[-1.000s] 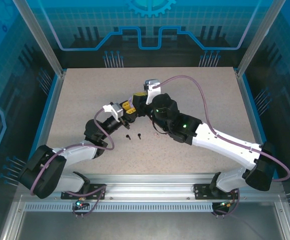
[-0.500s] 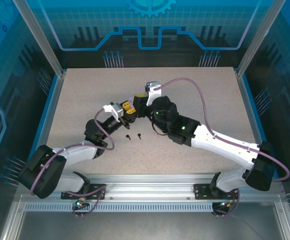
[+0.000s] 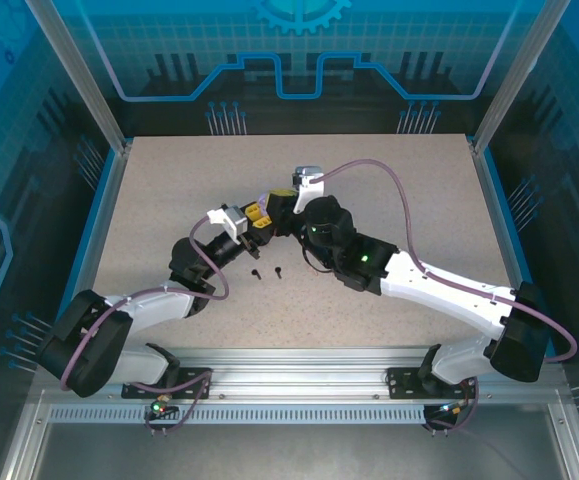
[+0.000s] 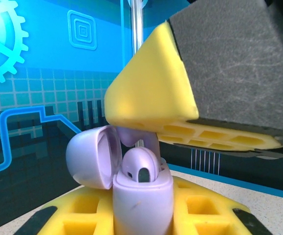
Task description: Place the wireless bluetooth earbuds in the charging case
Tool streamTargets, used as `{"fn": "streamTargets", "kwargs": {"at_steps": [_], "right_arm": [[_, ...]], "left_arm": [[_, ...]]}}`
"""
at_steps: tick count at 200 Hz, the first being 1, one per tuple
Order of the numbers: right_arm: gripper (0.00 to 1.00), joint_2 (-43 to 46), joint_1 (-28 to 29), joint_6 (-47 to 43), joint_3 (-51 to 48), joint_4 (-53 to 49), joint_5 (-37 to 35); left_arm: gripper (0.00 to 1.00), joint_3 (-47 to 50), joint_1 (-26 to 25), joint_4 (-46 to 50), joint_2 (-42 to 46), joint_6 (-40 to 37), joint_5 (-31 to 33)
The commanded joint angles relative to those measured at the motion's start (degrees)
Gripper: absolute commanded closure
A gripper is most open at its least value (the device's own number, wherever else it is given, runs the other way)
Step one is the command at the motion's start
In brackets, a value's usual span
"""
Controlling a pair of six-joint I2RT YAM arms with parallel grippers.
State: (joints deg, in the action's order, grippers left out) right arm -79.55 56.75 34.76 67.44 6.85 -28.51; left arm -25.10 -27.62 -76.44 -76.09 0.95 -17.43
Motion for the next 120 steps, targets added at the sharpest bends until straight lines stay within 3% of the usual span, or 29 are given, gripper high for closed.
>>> {"fn": "streamTargets", "kwargs": {"at_steps": [1, 53, 70, 101, 120], "right_arm": [[0.91, -1.55, 1.61, 1.18, -1.08, -2.44, -1.06], [0.89, -2.90, 1.96, 0.76, 0.80, -4.30, -1.31], [0.77, -2.13, 1.45, 1.01, 1.53, -4.66, -1.32], [0.45, 1.78, 0.24, 0.50, 2.56, -4.48, -1.11], [0.37, 4.64, -0.58, -0.20, 3.11, -4.99, -0.50]], "left_arm": [[1.00, -2.00, -0.29, -3.71, 0.51, -1.50, 0.64], [1.00, -1.89, -0.33, -3.69, 0.26, -1.61, 0.72], [1.00, -1.79, -0.33, -3.70, 0.24, -1.59, 0.81], [1.00, -1.40, -0.31, -3.70, 0.17, -1.57, 1.13], [1.00, -1.26, -0.32, -3.70, -0.02, -1.40, 1.12]]}}
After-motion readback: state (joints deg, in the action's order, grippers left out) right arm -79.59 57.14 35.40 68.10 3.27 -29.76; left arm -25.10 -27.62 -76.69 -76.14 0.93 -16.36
